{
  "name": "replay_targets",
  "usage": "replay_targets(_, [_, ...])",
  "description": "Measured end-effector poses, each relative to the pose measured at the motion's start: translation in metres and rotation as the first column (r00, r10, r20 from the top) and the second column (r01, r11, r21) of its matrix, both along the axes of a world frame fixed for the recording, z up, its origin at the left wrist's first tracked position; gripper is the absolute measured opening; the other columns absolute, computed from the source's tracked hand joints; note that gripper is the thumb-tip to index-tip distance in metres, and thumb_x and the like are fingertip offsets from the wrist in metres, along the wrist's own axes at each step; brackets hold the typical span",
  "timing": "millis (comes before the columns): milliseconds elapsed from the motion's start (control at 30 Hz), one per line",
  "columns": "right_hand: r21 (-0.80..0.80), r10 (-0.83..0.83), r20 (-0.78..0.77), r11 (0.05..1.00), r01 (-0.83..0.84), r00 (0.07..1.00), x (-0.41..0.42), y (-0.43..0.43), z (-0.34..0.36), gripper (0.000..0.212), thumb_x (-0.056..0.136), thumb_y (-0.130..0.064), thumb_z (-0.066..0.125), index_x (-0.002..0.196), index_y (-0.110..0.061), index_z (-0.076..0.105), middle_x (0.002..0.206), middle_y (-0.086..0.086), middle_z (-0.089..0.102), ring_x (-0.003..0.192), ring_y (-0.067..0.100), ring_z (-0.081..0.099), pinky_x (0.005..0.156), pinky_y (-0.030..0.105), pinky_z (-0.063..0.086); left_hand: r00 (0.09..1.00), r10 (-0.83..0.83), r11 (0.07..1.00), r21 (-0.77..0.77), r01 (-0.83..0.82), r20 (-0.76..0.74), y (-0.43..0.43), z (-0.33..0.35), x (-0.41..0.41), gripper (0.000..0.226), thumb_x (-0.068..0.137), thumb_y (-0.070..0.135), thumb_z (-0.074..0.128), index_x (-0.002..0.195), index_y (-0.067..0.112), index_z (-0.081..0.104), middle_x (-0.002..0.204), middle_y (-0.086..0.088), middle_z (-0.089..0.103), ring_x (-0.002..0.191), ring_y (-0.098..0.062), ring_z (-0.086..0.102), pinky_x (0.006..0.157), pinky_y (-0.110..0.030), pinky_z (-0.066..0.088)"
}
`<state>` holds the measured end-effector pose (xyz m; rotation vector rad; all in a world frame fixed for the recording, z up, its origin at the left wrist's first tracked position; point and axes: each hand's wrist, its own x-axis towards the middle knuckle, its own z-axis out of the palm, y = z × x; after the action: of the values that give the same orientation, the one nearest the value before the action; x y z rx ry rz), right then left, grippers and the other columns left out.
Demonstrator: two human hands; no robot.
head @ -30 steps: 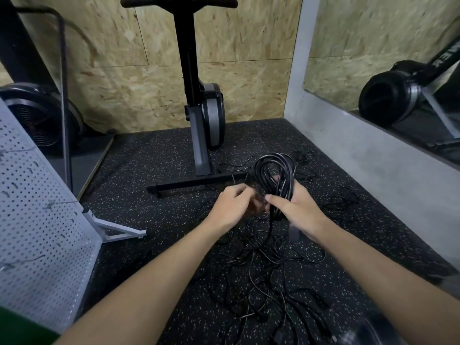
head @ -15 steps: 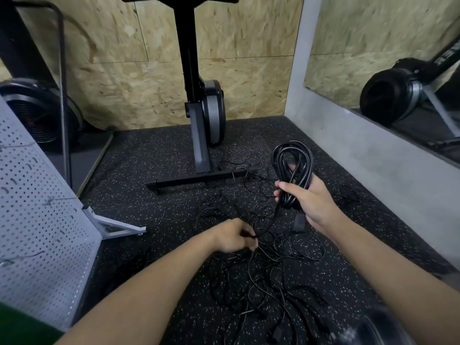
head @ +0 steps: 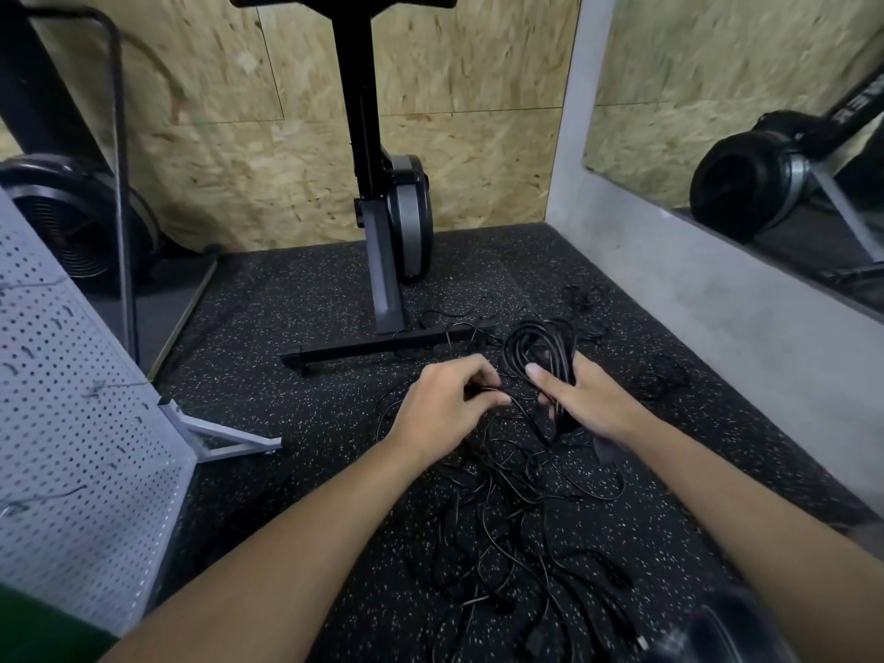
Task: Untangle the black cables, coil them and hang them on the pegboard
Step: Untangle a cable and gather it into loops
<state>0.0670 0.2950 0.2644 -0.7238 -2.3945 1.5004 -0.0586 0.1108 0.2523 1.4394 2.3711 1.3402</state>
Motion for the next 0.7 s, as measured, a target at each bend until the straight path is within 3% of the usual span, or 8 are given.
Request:
replay_targets(133, [-0.022,0.237,0.121,0.971,-0.236,0.964,0.003,-0.015,0.009,0.056,0.089,-0.072,0.057,0.131,-0.034,0.058,0.121,-0.008,0.069,0.112,0.009,0.064,0.104,0.036,0.051,0.998,0.053,0.998,0.039,-0.055,0.028,0.000,0.000,0.001,0.019,0.085,0.036,0.084,0.087,0.027,0.067,0.083,0.014,0.070,0.082,-0.006,0.067,0.076,-0.042,0.057])
replay_targets(267, [-0.108,0.398,0.189,0.917,-0.384,0.898,0.003,-0.024,0.012,0.036,0.089,-0.056,0.072,0.114,-0.033,0.061,0.090,-0.014,0.066,0.085,0.004,0.062,0.083,0.026,0.048,0.996,0.086,0.994,0.061,-0.085,-0.020,0.001,0.004,0.005,0.021,0.085,0.037,0.083,0.086,0.025,0.065,0.084,0.015,0.067,0.083,-0.005,0.064,0.075,-0.040,0.056])
replay_targets(433, [-0.025,0.404,0.285,0.910,-0.414,0.869,0.003,-0.027,0.012,0.018,0.100,-0.030,0.065,0.098,-0.013,0.061,0.085,-0.002,0.065,0.078,0.013,0.060,0.076,0.028,0.047,0.995,0.045,0.994,0.100,-0.035,-0.095,0.000,0.004,0.004,0.025,0.084,0.036,0.084,0.091,0.022,0.064,0.094,0.015,0.060,0.090,-0.007,0.059,0.081,-0.033,0.052])
replay_targets(500, [-0.025,0.412,0.276,0.906,-0.422,0.868,0.004,-0.027,0.010,0.020,0.101,-0.027,0.061,0.104,-0.007,0.062,0.087,-0.003,0.068,0.078,0.011,0.062,0.080,0.030,0.048,0.993,0.046,0.993,0.113,-0.034,-0.104,0.000,0.003,0.000,0.029,0.081,0.038,0.086,0.092,0.023,0.064,0.099,0.015,0.056,0.098,-0.006,0.056,0.086,-0.024,0.048])
replay_targets(633, [-0.156,0.403,0.199,0.913,-0.378,0.893,0.005,-0.024,0.007,0.009,0.103,-0.018,0.058,0.108,-0.011,0.062,0.089,0.000,0.068,0.072,0.009,0.063,0.072,0.030,0.050,0.998,0.056,0.991,0.118,-0.055,-0.004,-0.004,0.001,-0.008,0.029,0.085,0.039,0.084,0.096,0.026,0.061,0.099,0.014,0.061,0.096,-0.005,0.058,0.081,-0.017,0.044])
replay_targets(700, [-0.199,0.380,0.177,0.917,-0.345,0.908,0.006,-0.022,0.007,0.014,0.103,-0.017,0.058,0.116,-0.011,0.062,0.089,0.002,0.069,0.073,0.012,0.062,0.069,0.031,0.052,0.995,0.073,0.993,0.090,-0.079,0.062,-0.009,-0.001,-0.011,0.025,0.092,0.044,0.076,0.104,0.026,0.062,0.102,0.014,0.065,0.099,-0.003,0.062,0.084,-0.017,0.048])
